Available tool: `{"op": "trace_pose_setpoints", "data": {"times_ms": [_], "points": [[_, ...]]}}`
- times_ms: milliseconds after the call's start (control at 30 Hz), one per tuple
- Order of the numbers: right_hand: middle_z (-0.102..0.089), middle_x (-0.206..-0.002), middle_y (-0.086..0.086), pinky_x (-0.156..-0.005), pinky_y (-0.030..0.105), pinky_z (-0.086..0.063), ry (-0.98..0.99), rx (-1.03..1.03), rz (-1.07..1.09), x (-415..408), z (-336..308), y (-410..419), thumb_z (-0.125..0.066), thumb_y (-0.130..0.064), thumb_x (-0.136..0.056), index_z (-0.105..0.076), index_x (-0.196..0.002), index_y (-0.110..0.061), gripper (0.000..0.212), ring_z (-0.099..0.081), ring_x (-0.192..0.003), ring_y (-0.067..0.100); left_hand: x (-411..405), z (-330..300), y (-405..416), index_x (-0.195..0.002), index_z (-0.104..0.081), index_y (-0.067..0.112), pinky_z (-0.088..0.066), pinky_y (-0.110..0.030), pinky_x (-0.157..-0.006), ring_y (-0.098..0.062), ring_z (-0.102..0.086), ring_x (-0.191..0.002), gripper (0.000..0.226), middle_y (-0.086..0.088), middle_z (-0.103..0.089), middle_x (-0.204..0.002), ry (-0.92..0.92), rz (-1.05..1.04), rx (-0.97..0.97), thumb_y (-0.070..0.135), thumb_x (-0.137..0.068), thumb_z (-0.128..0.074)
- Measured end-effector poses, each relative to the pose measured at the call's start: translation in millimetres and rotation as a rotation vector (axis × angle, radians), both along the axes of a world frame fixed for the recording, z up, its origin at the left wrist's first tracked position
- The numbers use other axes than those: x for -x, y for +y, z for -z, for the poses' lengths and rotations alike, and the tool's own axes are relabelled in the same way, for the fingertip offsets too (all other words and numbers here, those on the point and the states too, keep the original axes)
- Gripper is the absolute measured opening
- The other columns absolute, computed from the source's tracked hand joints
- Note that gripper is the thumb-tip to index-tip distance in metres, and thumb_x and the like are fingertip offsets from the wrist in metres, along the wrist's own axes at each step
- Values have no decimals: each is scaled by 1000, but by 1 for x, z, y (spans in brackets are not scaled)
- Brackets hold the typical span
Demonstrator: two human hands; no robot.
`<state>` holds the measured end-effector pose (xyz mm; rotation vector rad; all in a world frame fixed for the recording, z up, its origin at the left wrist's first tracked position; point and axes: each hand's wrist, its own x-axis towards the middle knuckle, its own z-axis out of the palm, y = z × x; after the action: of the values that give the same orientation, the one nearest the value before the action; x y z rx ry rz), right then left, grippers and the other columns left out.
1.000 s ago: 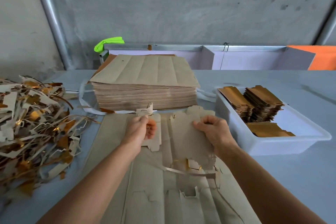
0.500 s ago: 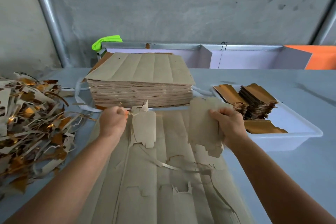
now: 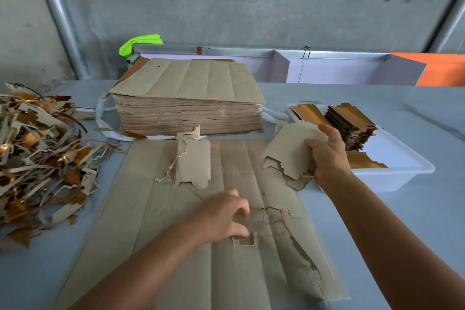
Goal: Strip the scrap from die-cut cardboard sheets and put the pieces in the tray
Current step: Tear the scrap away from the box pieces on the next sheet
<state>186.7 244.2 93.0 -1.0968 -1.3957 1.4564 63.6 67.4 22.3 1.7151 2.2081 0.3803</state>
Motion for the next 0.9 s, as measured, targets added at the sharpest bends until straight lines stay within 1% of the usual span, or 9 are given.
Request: {"op": "trace_pose_setpoints", "data": {"times_ms": [67, 167, 333, 433, 533, 633, 767, 833, 900], "points": [[-44, -115, 2, -58, 29, -45, 1, -1, -25, -7, 3, -2, -46, -5, -92, -56, -123, -25, 39, -50, -93, 21, 10, 0, -5, -86, -66, 18, -39, -20, -68, -9, -53, -79, 8, 9, -55, -85, -83, -47, -33, 24, -82, -71], [-50, -102, -2, -56, 28, -43, 14, 38, -48, -11, 4, -6, -51, -8, -93, -69, -87, -24, 26, -48, -85, 15, 26, -6, -13, -79, -61, 15, -47, -27, -70, -12, -56, -75, 9, 2, -60, -81, -178, -137, -101, 13, -88, -62], [-54, -92, -3, -52, 28, -45, -57, -35, -104, -12, 13, -11, -64, -13, -88, -66, -93, -21, 10, -53, -81, 15, 48, -13, -23, -77, -45, 12, -54, -33, -61, -17, -60, -64, 23, -6, -61, -67, -595, -471, -417, -1, -96, -43], [-53, -94, -4, -55, 27, -46, -116, -107, -122, -10, 18, -15, -69, -10, -84, -64, -101, -19, 20, -54, -81, 14, 63, -13, -26, -81, -48, 12, -51, -28, -61, -24, -60, -63, 23, -6, -57, -63, -499, -637, -566, -5, -95, -38], [-51, -101, -1, -59, 29, -47, -138, -109, -126, -7, 22, -17, -68, -8, -84, -64, -103, -19, 22, -53, -86, 18, 83, -11, -34, -98, -62, 3, -44, -33, -78, -33, -59, -95, 26, -14, -62, -95, -135, -846, -473, -8, -90, -40], [-53, -96, -3, -58, 28, -46, -158, -114, -139, -4, 29, -18, -68, -7, -83, -64, -102, -19, 23, -53, -82, 16, 76, -20, -42, -121, -59, 4, -34, -34, -100, -32, -40, -124, 42, -17, -47, -132, 237, -696, -222, -11, -83, -46], [-54, -88, -6, -56, 27, -47, -166, -66, -146, 4, 38, -23, -69, -6, -82, -66, -101, -19, 23, -55, -79, 15, 20, -31, -48, -108, -67, 7, -44, -36, -95, -30, -53, -111, 35, -11, -57, -122, 347, -255, -657, 0, -77, -54], [-56, -90, -4, -62, 31, -52, -174, -47, -150, 6, 43, -25, -71, -6, -81, -66, -100, -20, 23, -57, -80, 18, -7, -27, -51, -107, -66, 16, -47, -35, -93, -20, -51, -108, 38, -2, -56, -117, 210, -92, -455, 40, -86, -46], [-58, -91, -2, -67, 33, -53, -165, -33, -153, 7, 46, -27, -71, -6, -81, -67, -98, -21, 24, -57, -82, 19, -19, -14, -50, -122, -55, 24, -41, -34, -97, -14, -39, -115, 66, 4, -44, -122, 171, -23, 16, 71, -75, -51]]}}
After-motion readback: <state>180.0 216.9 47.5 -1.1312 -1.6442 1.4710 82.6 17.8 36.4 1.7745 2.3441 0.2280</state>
